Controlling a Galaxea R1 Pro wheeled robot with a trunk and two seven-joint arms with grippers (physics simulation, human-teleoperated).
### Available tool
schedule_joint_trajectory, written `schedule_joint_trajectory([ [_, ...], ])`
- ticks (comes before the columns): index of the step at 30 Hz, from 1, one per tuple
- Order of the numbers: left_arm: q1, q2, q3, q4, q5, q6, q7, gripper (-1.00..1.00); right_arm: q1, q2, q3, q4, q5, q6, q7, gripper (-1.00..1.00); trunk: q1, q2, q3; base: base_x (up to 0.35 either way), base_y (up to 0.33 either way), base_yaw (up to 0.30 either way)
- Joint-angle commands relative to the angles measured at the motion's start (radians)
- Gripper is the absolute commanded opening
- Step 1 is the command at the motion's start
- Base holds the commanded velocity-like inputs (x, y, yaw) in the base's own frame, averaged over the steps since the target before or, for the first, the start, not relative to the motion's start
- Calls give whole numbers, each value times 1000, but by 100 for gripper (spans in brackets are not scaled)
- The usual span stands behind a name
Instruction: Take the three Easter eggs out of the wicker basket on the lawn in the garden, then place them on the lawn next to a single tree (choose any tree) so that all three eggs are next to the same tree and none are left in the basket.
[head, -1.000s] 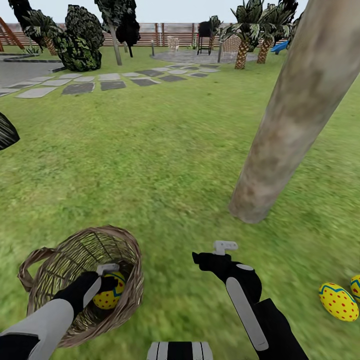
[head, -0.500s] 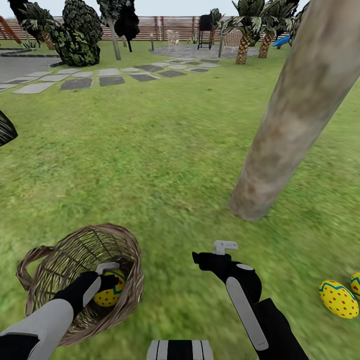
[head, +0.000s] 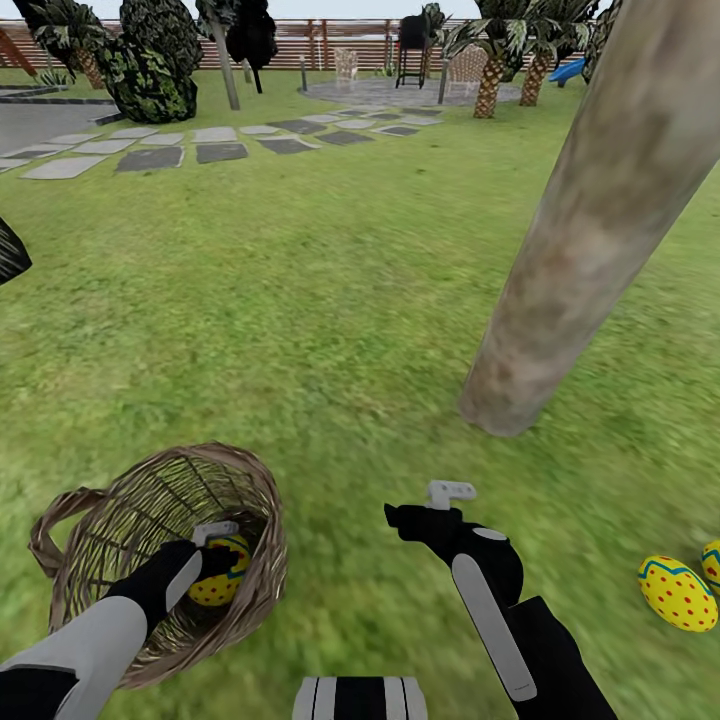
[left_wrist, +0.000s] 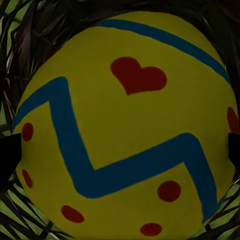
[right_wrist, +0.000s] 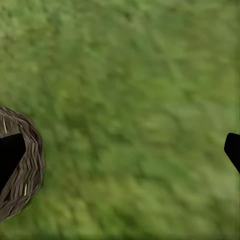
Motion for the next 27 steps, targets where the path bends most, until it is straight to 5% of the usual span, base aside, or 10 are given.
schedule_joint_trajectory([
  [1,1,1,-7,6,26,4,3,100,-1,0,1,-1,-11,2,-10,100,0,0,-1,0,0,0],
  [25,1,1,-8,1,26,4,2,100,-1,0,1,-1,-11,2,-11,100,2,-1,-12,0,0,0],
  [26,1,1,-8,1,26,4,2,-100,-1,0,1,-1,-11,2,-11,100,2,-1,-12,0,0,0],
  [27,1,1,-8,1,26,3,2,-100,-1,0,1,-1,-11,2,-11,100,2,-1,-12,0,0,0],
])
